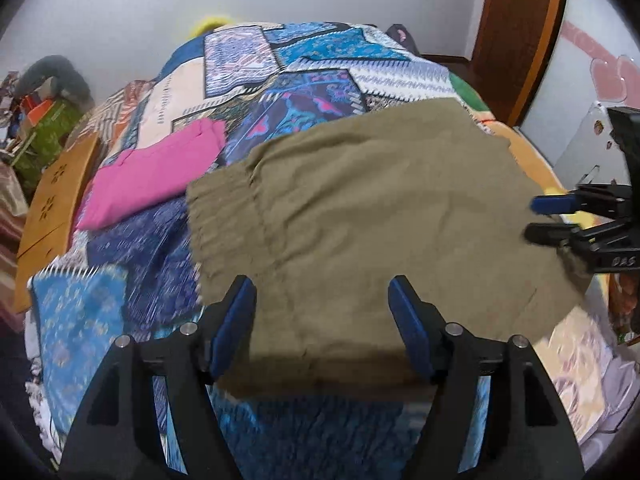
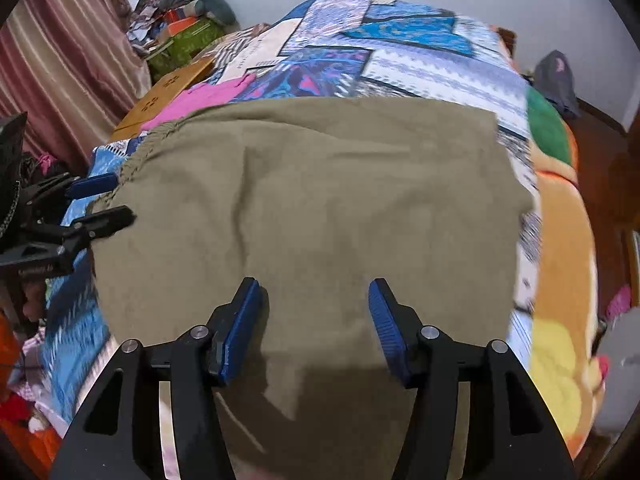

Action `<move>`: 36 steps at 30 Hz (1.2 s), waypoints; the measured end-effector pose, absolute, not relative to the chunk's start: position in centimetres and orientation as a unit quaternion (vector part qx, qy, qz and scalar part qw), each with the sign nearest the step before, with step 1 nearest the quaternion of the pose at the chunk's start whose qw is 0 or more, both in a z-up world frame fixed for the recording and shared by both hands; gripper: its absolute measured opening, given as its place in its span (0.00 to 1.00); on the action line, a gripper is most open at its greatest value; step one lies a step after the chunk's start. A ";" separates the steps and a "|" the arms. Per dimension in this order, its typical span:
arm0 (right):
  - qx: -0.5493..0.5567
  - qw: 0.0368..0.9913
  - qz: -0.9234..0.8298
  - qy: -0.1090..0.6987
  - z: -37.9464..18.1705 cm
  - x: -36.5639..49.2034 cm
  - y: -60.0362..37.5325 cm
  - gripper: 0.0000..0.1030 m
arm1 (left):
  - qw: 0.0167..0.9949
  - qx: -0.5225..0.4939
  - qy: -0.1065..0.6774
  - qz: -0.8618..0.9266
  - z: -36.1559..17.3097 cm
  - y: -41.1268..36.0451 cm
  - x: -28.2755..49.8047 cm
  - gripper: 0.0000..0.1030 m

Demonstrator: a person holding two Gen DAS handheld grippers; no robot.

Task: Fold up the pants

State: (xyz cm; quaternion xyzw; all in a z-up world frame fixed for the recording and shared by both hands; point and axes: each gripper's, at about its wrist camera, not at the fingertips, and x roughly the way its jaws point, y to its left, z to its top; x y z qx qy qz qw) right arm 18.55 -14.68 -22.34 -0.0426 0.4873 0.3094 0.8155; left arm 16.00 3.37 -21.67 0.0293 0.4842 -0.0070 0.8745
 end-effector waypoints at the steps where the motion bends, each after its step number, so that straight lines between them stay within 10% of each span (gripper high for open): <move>1: -0.030 0.816 0.305 0.490 -22.5 18.3 -15.3 0.52 | 0.876 0.024 0.482 -0.001 -21.7 3.6 15.4 0.71; 21: -0.023 0.858 0.238 0.455 -19.7 15.7 -19.9 0.55 | 0.855 -0.145 0.498 0.012 -21.3 9.5 9.4 0.74; 36: -0.025 0.846 0.289 0.447 -21.8 18.4 -11.9 0.55 | 0.824 -0.288 0.485 -0.047 -23.3 8.1 13.1 0.96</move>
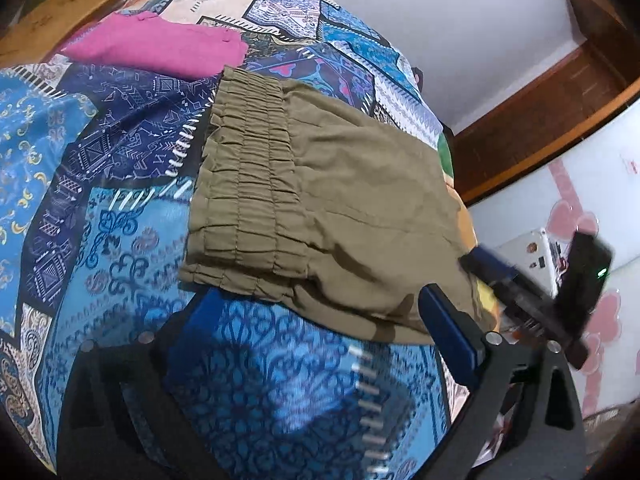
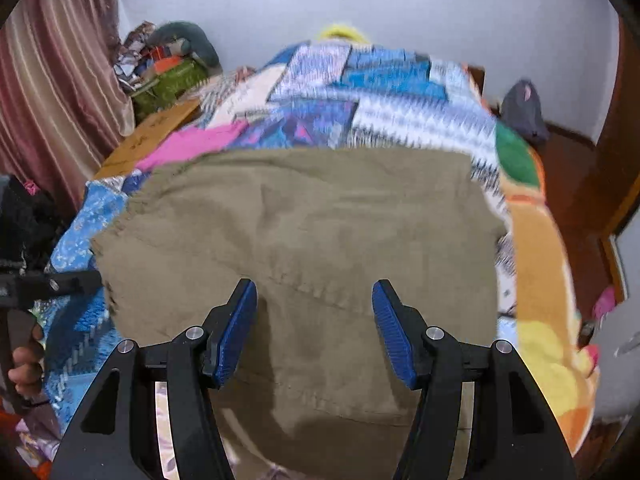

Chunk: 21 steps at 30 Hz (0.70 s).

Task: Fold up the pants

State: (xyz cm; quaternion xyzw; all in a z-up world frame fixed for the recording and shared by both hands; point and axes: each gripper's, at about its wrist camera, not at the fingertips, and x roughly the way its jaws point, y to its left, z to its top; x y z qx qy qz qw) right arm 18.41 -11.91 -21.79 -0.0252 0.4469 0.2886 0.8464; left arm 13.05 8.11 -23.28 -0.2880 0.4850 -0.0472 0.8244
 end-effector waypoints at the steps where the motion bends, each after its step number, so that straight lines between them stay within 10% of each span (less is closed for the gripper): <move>1: -0.022 0.841 0.292 0.454 -22.3 18.4 -12.0 0.55 | 0.823 -0.292 0.485 -0.046 -23.3 8.3 13.3 0.96; 7: -0.009 0.834 0.304 0.461 -22.6 18.0 -12.7 0.55 | 0.818 -0.301 0.490 -0.014 -23.8 9.8 15.7 0.88; 21: 0.000 0.827 0.304 0.474 -21.5 18.5 -13.3 0.55 | 0.899 -0.080 0.428 0.039 -19.1 5.6 17.4 0.27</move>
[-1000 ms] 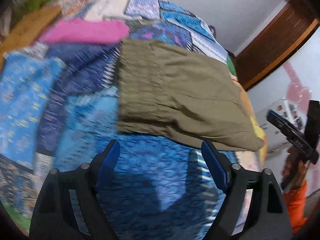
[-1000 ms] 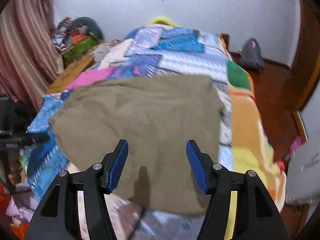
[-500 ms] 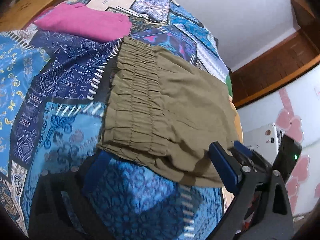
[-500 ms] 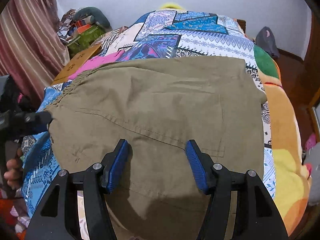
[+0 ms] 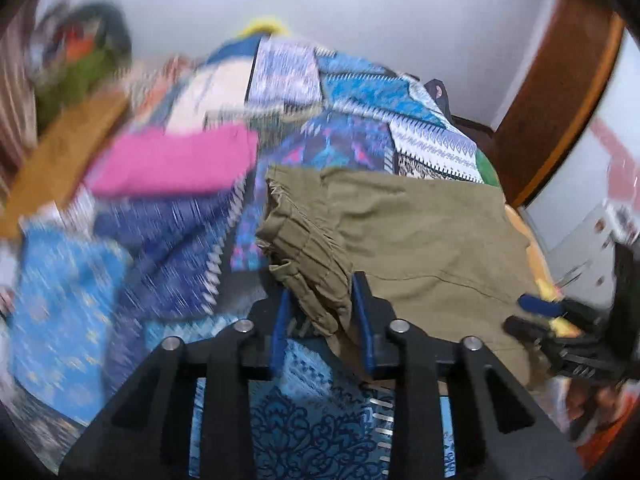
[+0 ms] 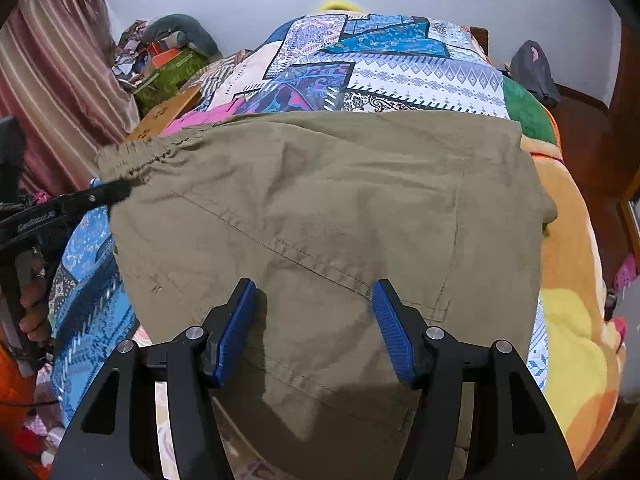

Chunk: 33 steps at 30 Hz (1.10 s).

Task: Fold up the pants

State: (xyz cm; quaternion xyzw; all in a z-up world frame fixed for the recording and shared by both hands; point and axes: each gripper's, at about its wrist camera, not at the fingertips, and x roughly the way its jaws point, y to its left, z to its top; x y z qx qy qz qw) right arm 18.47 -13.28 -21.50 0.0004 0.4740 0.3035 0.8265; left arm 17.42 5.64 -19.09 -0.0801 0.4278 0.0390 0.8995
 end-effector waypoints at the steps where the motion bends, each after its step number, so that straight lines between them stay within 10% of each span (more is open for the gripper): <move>1: 0.001 0.829 0.304 0.470 -21.1 18.6 -13.2 0.55 | 0.905 -0.061 0.419 0.041 -18.5 5.2 17.3 0.27; 21: -0.044 0.781 0.395 0.481 -20.7 18.2 -1.1 0.55 | 0.951 0.051 0.298 0.058 -9.8 5.0 11.0 0.23; 33: -0.020 0.846 0.298 0.442 -18.6 15.3 -13.4 0.55 | 0.953 0.109 0.282 0.014 -8.8 0.2 11.5 0.23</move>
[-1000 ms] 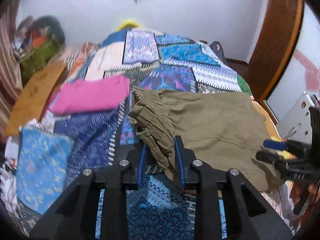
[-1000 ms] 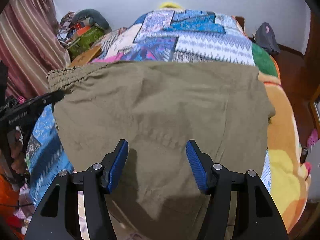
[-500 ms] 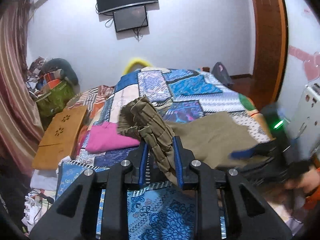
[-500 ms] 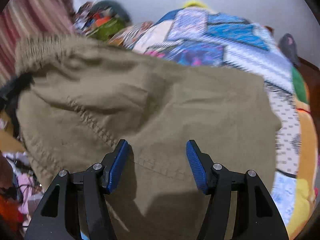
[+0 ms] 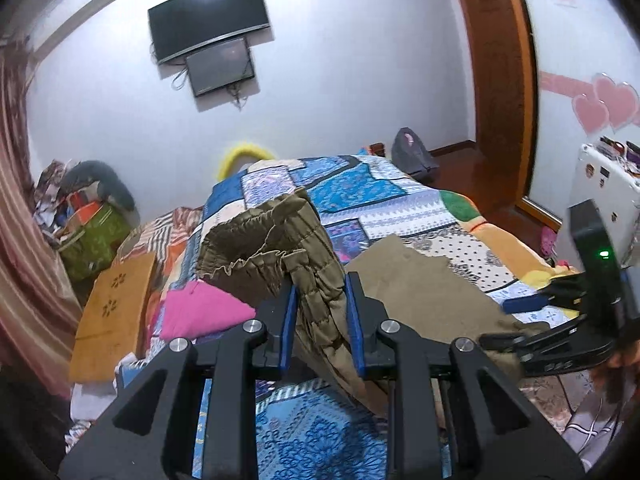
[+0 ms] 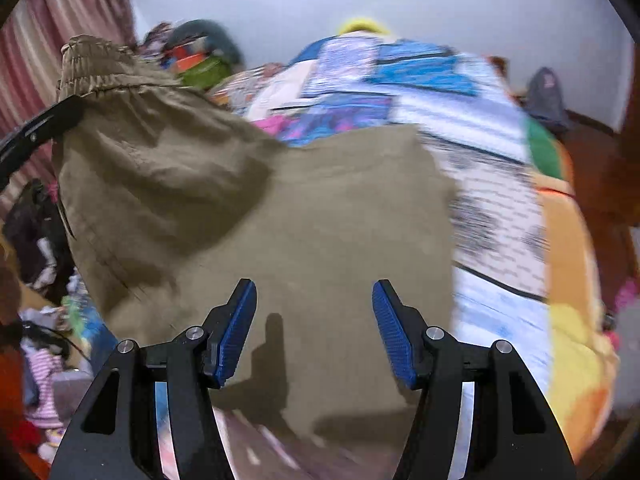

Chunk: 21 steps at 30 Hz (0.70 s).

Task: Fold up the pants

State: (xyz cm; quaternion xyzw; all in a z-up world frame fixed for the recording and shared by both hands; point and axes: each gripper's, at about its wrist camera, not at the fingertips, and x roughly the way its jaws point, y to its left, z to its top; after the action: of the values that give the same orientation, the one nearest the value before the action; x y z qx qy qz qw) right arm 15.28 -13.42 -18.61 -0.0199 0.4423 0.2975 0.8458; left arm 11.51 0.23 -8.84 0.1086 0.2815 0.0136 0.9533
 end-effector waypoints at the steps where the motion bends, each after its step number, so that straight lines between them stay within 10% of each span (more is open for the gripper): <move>1: -0.021 0.848 0.286 0.445 -18.9 15.1 -14.3 0.55 | 0.953 0.112 0.280 0.008 -8.8 -0.4 11.6 0.23; 21: 0.042 0.850 0.262 0.455 -20.7 13.6 -20.3 0.55 | 0.923 0.137 0.346 -0.102 -13.9 -12.1 15.4 0.23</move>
State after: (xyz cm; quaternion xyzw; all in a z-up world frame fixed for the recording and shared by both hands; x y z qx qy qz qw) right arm 13.65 -20.26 -20.69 0.0425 0.4546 0.2622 0.8502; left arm 15.40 -12.10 -13.89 0.1371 0.3458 -0.1016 0.9227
